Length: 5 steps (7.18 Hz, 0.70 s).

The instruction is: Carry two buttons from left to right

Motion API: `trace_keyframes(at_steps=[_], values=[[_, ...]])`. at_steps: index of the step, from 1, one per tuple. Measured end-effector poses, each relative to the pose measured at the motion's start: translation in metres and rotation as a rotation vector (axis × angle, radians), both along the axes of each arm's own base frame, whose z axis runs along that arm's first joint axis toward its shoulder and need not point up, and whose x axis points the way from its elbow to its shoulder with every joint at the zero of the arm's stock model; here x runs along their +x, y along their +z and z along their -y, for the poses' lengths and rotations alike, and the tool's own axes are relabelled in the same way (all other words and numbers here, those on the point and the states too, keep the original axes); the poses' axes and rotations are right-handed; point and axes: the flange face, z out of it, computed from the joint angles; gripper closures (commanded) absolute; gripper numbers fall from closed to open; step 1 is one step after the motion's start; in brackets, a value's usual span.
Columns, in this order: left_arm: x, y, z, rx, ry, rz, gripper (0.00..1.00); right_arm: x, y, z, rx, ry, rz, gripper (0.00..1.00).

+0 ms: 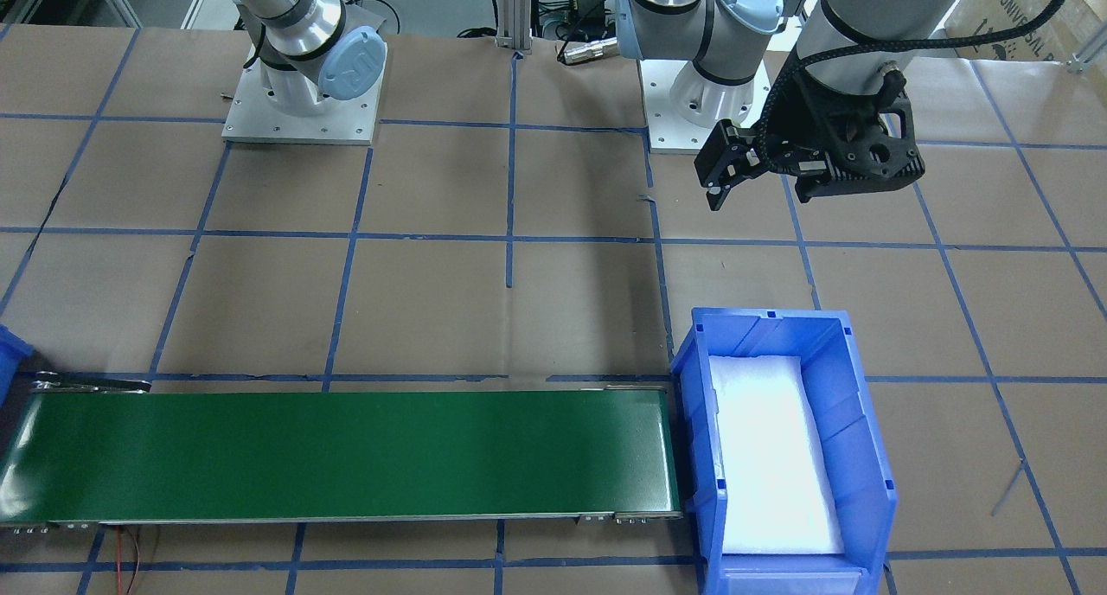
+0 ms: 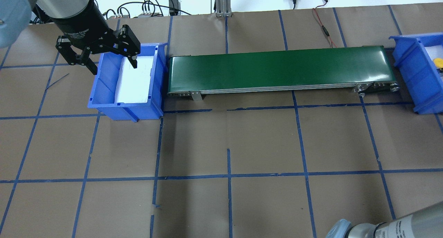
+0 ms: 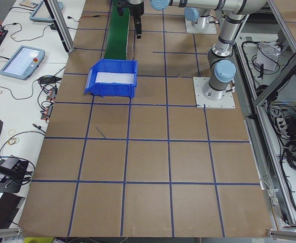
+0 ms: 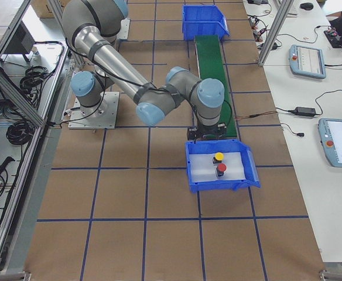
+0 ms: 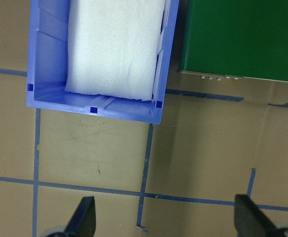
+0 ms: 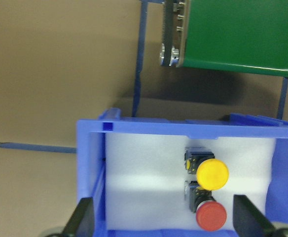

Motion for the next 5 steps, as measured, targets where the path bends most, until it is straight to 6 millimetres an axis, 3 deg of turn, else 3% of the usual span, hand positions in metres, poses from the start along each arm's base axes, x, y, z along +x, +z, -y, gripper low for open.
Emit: trace_keyframes(at_steps=[1,2,5], values=[[0.0,0.0,0.0,-0.001,0.0,-0.001,0.0,0.018,0.032,-0.024,0.027,-0.007,-0.028,0.0],[0.0,0.001,0.0,-0.001,0.0,-0.001,0.0,0.031,0.049,-0.043,0.054,-0.014,-0.05,0.0],[0.0,0.001,0.0,0.001,0.0,0.001,0.0,0.064,0.065,-0.069,0.097,-0.124,-0.07,0.0]])
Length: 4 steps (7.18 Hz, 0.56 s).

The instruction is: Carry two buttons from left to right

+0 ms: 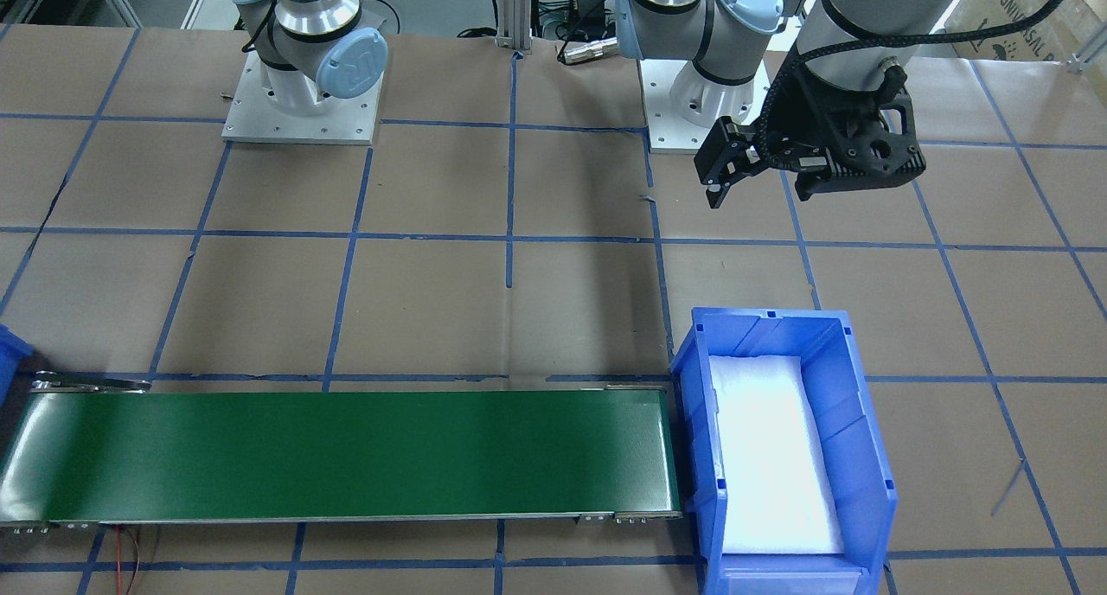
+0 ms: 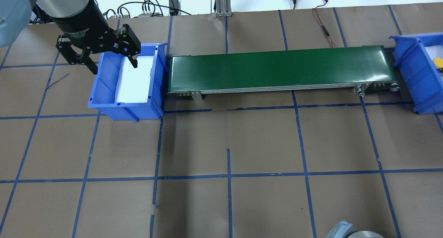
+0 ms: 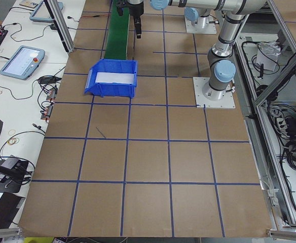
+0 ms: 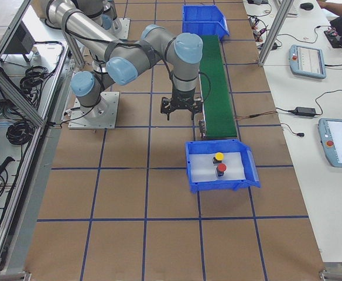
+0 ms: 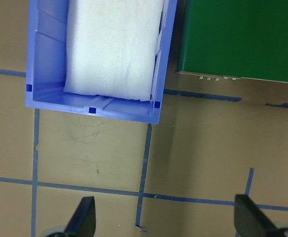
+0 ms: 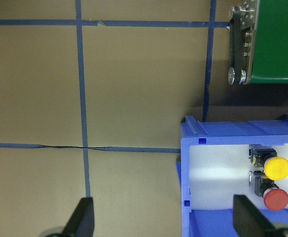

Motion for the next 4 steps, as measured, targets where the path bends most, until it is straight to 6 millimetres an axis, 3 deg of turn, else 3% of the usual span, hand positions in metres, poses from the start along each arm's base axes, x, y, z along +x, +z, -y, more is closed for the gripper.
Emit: trace_keyframes(at_steps=[2,4], values=[[0.0,0.0,0.0,0.002,0.0,0.003,0.0,0.053,0.017,0.0,0.005,-0.09,0.001,0.0],[0.0,0.0,-0.001,0.003,-0.001,0.004,0.0,0.128,0.033,-0.001,0.012,-0.184,0.012,0.0]])
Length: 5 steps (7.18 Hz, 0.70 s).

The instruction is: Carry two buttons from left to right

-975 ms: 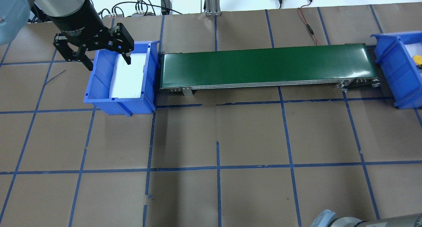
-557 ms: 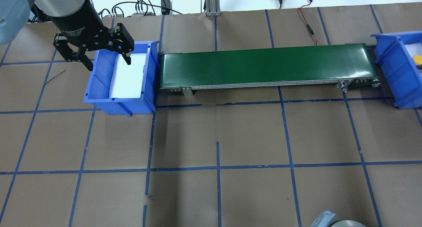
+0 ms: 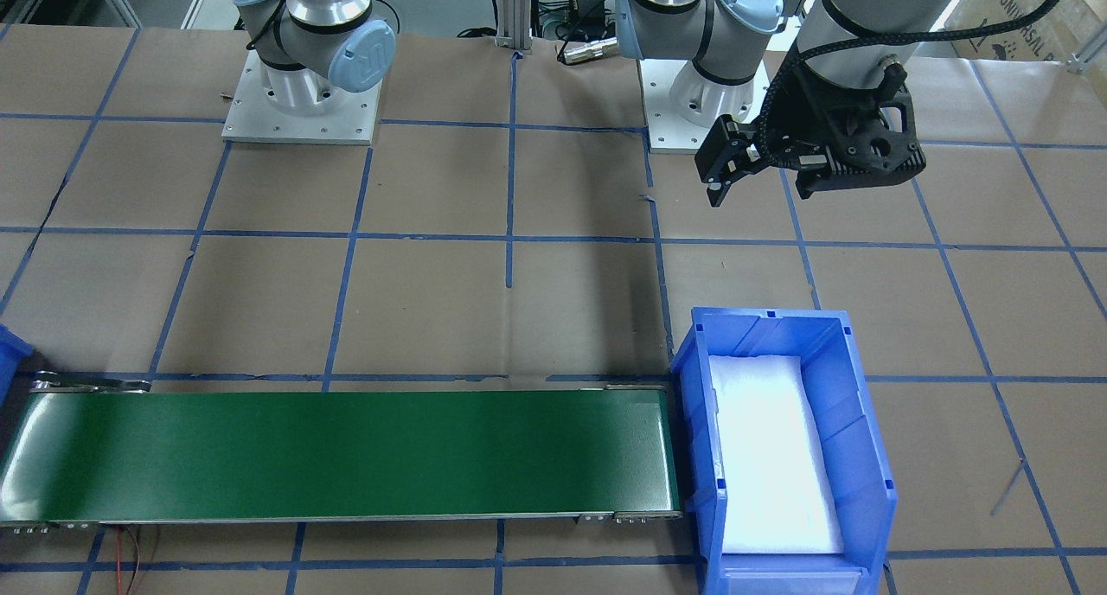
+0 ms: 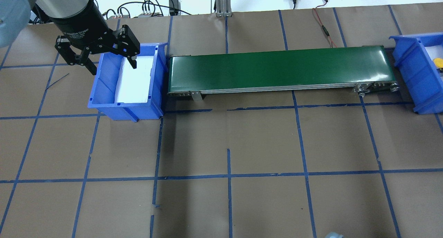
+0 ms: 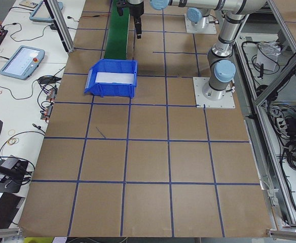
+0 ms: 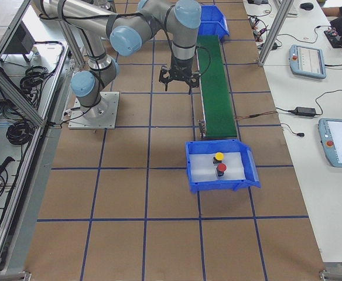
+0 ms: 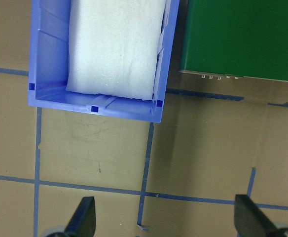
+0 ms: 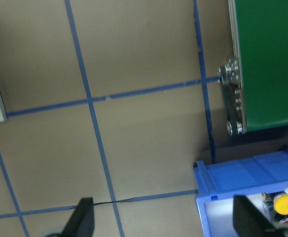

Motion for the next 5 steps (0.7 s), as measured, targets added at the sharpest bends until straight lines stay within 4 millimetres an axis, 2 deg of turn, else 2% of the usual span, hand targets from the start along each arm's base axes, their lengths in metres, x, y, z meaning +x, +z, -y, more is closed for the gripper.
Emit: trace_keyframes(at_steps=[3,5], values=[[0.0,0.0,0.0,0.0,0.0,-0.001,0.0,0.145,0.019,0.001,-0.031,-0.132,-0.016,0.0],[-0.001,-0.001,-0.001,0.003,-0.003,0.001,0.0,0.238,0.019,-0.001,-0.065,-0.274,-0.022,0.0]])
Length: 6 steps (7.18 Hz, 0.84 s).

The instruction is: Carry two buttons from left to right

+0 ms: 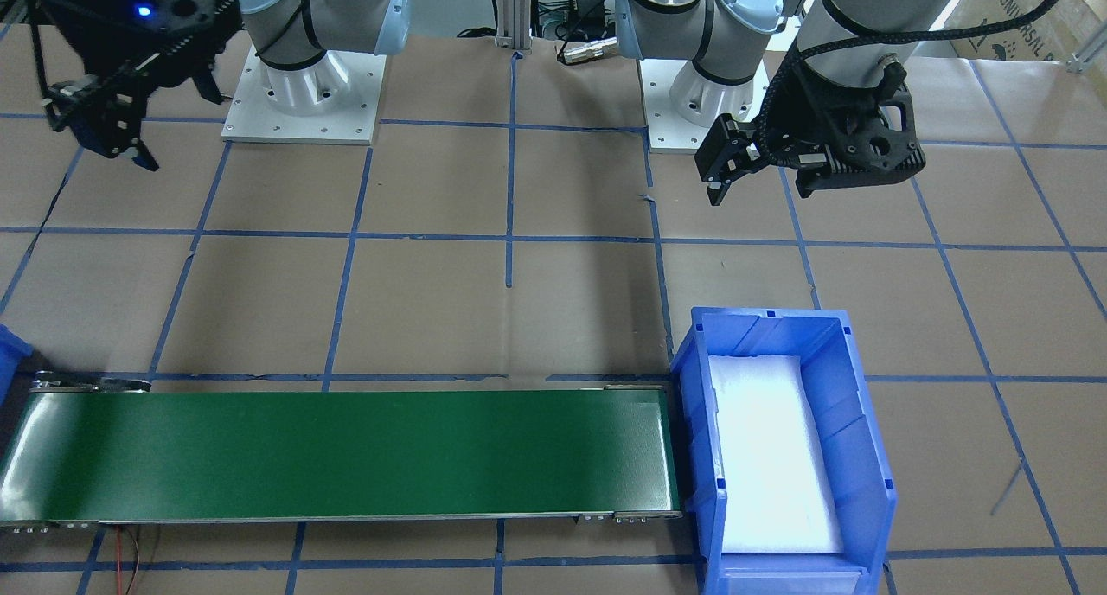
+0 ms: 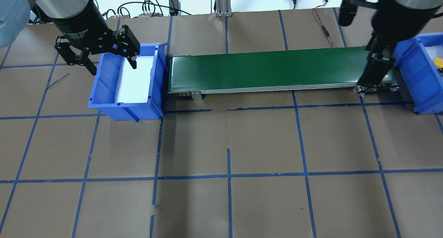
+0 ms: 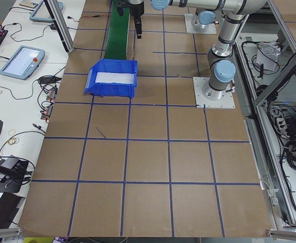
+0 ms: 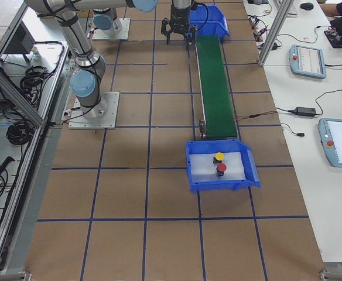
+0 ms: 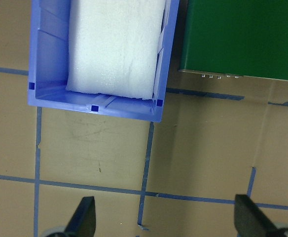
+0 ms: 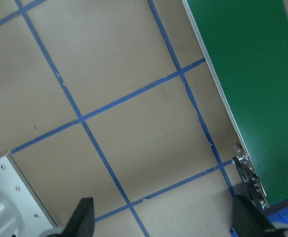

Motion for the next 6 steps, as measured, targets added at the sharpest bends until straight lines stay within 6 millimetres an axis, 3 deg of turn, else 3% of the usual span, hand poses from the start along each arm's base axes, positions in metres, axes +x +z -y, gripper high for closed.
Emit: trace_keyframes(at_steps=[1,2,4,6], values=[[-0.002,-0.001,-0.001,0.003,-0.003,0.001,0.0,0.033,0.0,0.003,-0.024,-0.106,0.001,0.0],[-0.004,-0.001,-0.001,0.004,-0.007,0.001,0.0,0.05,0.003,0.007,-0.045,-0.279,0.019,0.0],[-0.004,-0.001,-0.001,0.004,-0.008,0.002,0.0,0.055,0.008,0.008,-0.074,-0.645,0.062,0.0],[-0.004,0.0,-0.001,0.002,-0.008,0.001,0.0,0.053,0.017,0.015,-0.16,-0.82,0.11,0.0]])
